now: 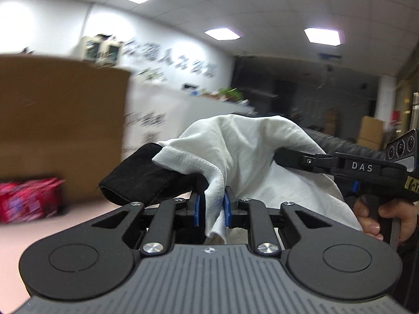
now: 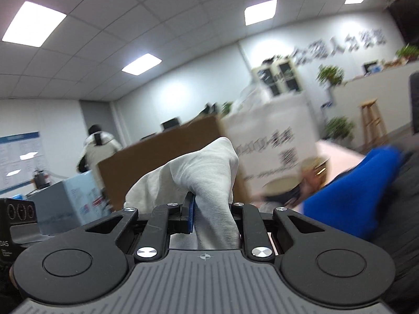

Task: Fold clothes
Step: 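Lift the white cloth with both tools and carry it toward the black sofa, then open both tools to drop the white cloth onto the sofa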

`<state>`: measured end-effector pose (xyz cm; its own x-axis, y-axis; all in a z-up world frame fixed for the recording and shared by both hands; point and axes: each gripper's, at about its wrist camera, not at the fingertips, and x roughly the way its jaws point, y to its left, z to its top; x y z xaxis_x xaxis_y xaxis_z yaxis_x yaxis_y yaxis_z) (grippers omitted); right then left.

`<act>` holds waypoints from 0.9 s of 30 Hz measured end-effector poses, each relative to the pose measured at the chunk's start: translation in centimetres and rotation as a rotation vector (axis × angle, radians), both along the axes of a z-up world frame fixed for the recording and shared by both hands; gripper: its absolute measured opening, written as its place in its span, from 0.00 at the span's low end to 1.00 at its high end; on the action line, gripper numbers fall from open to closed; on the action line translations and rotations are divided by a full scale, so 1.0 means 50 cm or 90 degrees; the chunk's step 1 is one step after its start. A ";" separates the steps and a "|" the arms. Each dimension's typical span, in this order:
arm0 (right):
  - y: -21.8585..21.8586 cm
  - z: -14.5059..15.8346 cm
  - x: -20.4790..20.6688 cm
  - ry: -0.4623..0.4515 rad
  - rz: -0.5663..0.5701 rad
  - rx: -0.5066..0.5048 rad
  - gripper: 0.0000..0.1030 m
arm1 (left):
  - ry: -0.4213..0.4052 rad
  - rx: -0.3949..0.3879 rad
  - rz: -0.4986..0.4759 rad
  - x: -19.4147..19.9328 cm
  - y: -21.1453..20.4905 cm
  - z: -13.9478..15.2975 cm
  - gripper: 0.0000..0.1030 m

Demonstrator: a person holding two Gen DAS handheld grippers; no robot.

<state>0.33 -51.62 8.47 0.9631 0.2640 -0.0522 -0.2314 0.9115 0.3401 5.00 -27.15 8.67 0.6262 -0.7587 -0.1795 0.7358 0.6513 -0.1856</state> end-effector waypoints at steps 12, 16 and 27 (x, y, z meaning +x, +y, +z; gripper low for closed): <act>-0.239 0.045 -0.058 0.037 -0.277 -0.126 0.15 | 0.009 -0.051 -0.123 0.043 -0.355 -0.022 0.15; -0.289 -0.007 -0.029 0.092 -0.323 -0.133 0.16 | 0.006 -0.041 -0.072 0.050 -0.391 -0.058 0.38; -0.318 -0.209 0.074 0.156 -0.481 -0.097 0.56 | -0.090 0.042 0.037 0.059 -0.373 -0.143 0.77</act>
<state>4.03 -67.51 -1.96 0.8351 -0.4800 -0.2686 0.5302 0.8324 0.1609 7.93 -45.80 1.52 0.6912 -0.7100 -0.1348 0.7123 0.7008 -0.0386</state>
